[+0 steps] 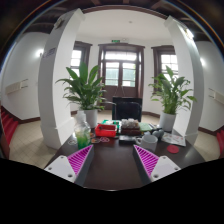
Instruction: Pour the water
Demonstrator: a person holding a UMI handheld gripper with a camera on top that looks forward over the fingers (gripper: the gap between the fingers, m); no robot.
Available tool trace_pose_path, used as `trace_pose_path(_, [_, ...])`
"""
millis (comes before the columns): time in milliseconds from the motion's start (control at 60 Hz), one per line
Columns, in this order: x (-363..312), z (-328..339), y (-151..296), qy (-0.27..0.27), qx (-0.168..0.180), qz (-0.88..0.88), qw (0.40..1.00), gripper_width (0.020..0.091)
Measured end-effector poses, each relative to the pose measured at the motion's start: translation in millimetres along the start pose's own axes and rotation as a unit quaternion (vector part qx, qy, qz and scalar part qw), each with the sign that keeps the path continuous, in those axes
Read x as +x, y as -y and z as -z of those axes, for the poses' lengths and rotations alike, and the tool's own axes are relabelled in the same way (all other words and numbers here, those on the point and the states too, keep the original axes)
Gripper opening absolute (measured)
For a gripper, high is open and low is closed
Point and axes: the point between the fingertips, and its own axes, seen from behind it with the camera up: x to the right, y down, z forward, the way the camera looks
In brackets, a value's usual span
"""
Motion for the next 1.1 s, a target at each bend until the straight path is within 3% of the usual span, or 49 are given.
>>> trace_pose_path(200, [-47, -21, 10, 0.066, 0.005, -0.045, 0.997, 0.0806])
trace_pose_path(533, [-73, -128, 38, 0.070, 0.000, -0.039, 0.997, 0.0803])
trace_pose_path(717, [-81, -170, 59, 0.063, 0.020, -0.038, 0.997, 0.0790])
trace_pose_path(767, [-80, -178, 61, 0.058, 0.023, -0.039, 0.997, 0.0742])
trace_pose_path(817, [-76, -185, 62, 0.046, 0.030, -0.040, 0.998, 0.0601])
trace_pose_path(900, [-77, -186, 59, 0.046, 0.039, -0.039, 0.997, 0.0535])
trace_pose_path(950, [-77, -185, 57, 0.045, 0.048, -0.040, 0.997, 0.0444])
trace_pose_path(967, [-96, -179, 39, 0.045, 0.055, -0.043, 0.997, 0.0419])
trace_pose_path(1000, [-95, -179, 39, 0.043, 0.059, -0.043, 0.996, 0.0395])
trace_pose_path(1017, [-95, -180, 38, 0.043, 0.060, -0.046, 0.996, 0.0343])
trace_pose_path(1100, [-95, -190, 53, 0.048, 0.061, -0.040, 0.996, 0.0336])
